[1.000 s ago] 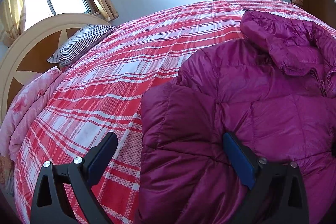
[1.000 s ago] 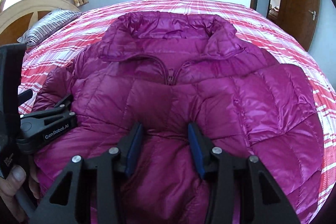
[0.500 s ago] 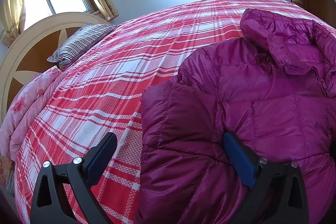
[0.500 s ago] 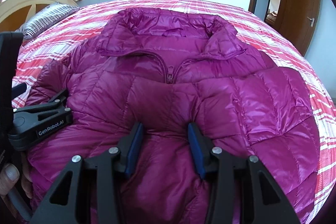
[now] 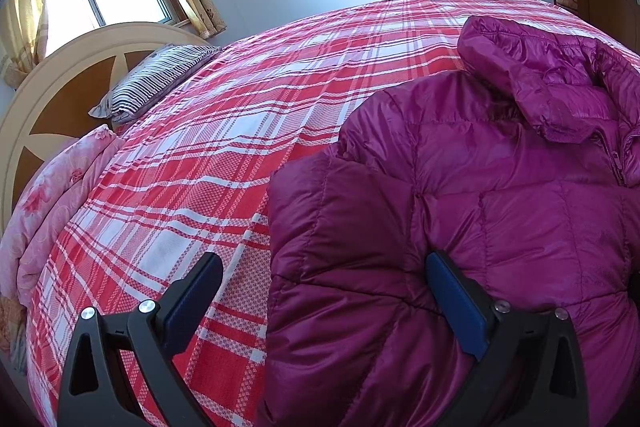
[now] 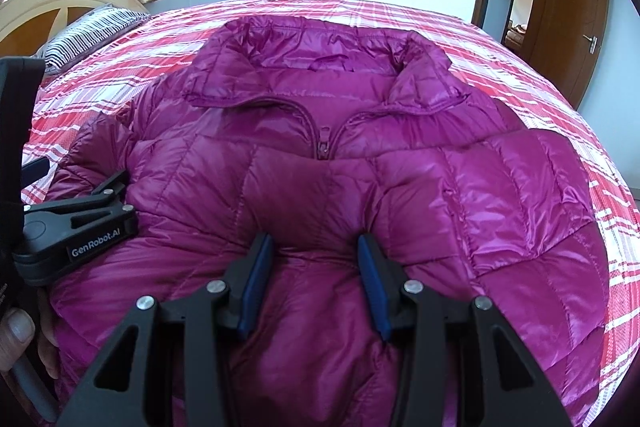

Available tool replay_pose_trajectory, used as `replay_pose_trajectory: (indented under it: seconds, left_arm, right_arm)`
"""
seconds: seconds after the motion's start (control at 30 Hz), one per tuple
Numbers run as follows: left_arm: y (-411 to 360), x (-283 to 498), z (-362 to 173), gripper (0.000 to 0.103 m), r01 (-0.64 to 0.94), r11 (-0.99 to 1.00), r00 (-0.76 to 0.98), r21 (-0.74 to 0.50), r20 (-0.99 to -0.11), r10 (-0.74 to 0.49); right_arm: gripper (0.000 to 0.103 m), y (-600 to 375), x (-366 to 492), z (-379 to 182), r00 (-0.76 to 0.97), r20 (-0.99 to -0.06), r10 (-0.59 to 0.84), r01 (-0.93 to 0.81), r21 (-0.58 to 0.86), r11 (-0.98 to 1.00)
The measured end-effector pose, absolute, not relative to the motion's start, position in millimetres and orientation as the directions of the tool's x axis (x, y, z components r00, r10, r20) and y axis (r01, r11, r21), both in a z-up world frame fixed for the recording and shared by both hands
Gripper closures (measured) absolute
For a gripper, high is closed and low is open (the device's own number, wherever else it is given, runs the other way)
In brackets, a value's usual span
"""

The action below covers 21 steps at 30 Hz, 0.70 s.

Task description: Fold large clothes

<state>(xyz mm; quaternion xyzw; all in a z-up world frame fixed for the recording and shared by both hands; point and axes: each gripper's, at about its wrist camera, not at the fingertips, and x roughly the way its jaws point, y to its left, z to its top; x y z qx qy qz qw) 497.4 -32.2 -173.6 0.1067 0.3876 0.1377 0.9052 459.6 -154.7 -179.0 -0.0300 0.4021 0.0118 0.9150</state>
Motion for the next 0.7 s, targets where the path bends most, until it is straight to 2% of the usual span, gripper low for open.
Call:
replay_pose_trajectory:
  seconds: [0.7]
  left_arm:
    - [-27.8,500.3,-175.7,0.001,-0.164,0.944,0.659,0.285,-0.681,0.32]
  right_arm:
    - [0.056,-151.7,460.0,-178.5,0.676,-0.737,-0.023,-0.045,-0.072,0.996]
